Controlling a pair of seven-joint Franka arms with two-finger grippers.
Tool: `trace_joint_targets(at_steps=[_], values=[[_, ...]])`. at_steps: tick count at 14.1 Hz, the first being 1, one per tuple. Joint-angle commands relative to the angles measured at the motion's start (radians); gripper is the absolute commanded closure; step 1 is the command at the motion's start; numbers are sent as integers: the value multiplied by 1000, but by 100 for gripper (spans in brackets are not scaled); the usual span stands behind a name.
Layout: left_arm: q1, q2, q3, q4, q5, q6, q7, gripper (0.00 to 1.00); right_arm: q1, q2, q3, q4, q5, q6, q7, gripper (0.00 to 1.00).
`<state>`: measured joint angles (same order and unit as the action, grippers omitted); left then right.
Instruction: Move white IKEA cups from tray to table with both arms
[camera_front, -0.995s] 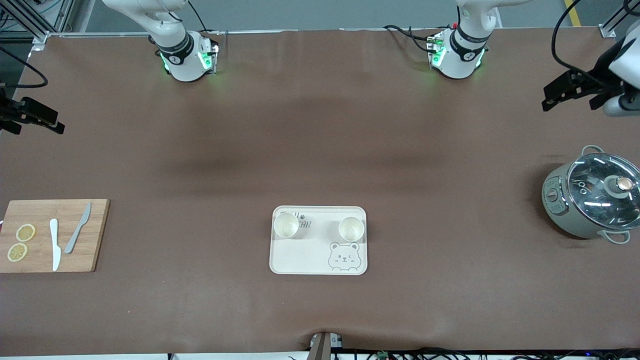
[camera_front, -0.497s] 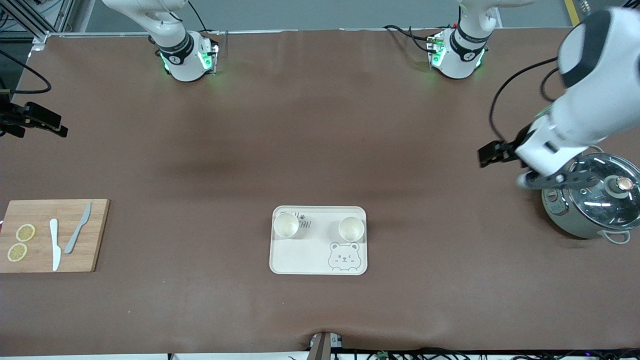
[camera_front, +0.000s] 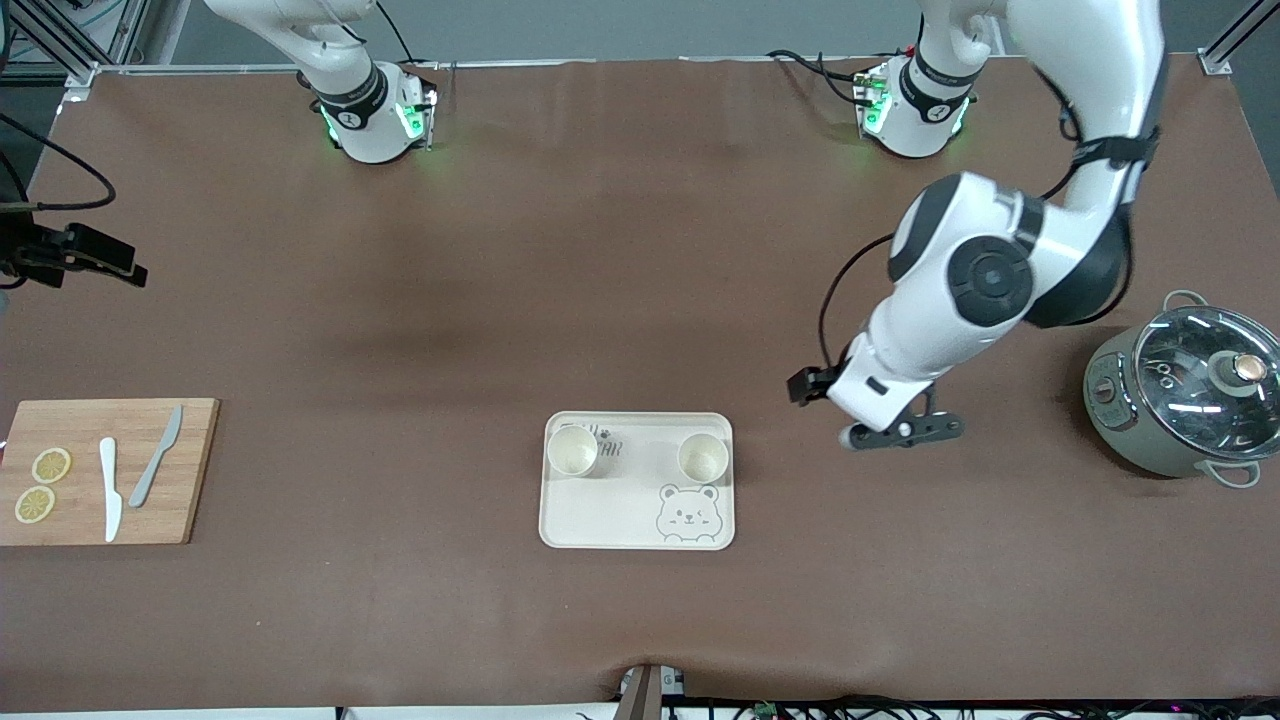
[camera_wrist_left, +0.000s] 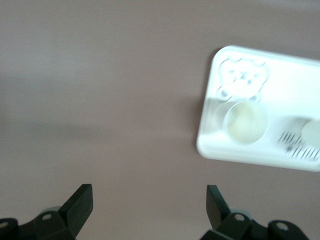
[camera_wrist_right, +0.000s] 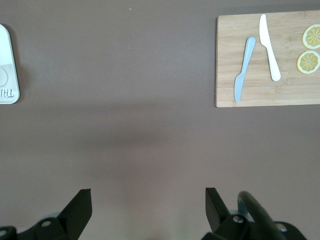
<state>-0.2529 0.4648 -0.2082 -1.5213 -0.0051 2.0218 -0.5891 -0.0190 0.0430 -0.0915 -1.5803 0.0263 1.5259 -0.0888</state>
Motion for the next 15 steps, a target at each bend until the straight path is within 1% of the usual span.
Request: trace_joint_targets(at_steps=[1,3,4,5,7,8,9,10,12,15], values=[[-46,107,3,68,17,95,-99,0,-30,47,13,26,21,-6,-5,0],[-77,185,13,116,19,148,-141,0,-30,52,13,31,15,-6,-8,0],[-78,214,13,127,19,179,-153,2,-32,52,13,31,12,-4,-8,0],[-80,233,13,128,17,213,-156,3,-33,55,13,31,9,-1,-8,0],[-91,271,13,128,17,273,-159,8,-30,93,13,33,18,37,-8,0],[-92,290,13,128,17,303,-164,11,-24,106,15,31,21,78,-8,0],[-103,314,13,131,19,336,-166,19,-19,123,16,30,21,104,-12,0],[-117,333,15,133,19,371,-167,23,-18,132,18,29,23,108,-37,0],[-118,347,23,128,20,380,-158,26,-19,132,18,26,21,103,-60,0],[-129,363,23,125,19,380,-161,56,-26,176,18,29,24,123,-59,0]])
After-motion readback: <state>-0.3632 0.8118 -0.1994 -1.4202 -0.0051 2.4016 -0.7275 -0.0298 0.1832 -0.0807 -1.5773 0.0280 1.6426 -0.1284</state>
